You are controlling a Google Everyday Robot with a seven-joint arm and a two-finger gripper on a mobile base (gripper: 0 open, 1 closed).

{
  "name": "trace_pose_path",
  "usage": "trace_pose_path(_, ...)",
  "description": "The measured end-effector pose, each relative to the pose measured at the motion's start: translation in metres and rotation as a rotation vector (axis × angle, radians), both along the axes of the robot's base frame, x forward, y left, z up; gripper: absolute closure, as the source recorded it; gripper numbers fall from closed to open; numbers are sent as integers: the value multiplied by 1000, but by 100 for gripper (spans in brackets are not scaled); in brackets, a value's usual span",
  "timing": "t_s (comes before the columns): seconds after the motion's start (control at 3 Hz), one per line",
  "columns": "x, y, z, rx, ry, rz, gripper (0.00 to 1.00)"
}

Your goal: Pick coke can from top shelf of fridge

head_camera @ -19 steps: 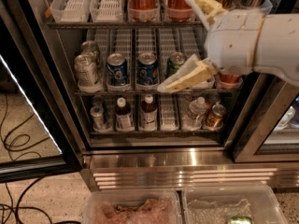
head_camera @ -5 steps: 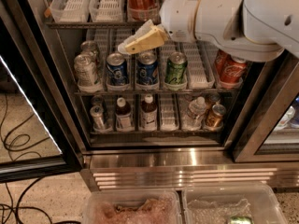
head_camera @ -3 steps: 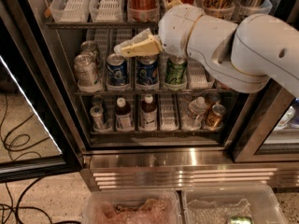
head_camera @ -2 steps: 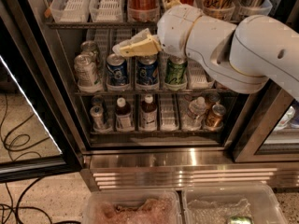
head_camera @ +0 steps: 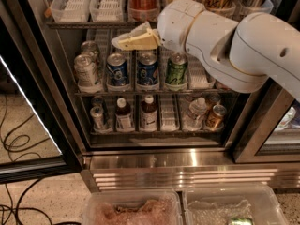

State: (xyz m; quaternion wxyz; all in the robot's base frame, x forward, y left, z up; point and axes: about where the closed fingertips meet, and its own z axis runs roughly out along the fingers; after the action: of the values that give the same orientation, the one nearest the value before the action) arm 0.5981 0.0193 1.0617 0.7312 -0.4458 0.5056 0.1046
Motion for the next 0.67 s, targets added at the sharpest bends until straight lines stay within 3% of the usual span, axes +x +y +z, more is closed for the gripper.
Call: trace_pose_path(0.67,7,0,10,-5,-18,-15,0)
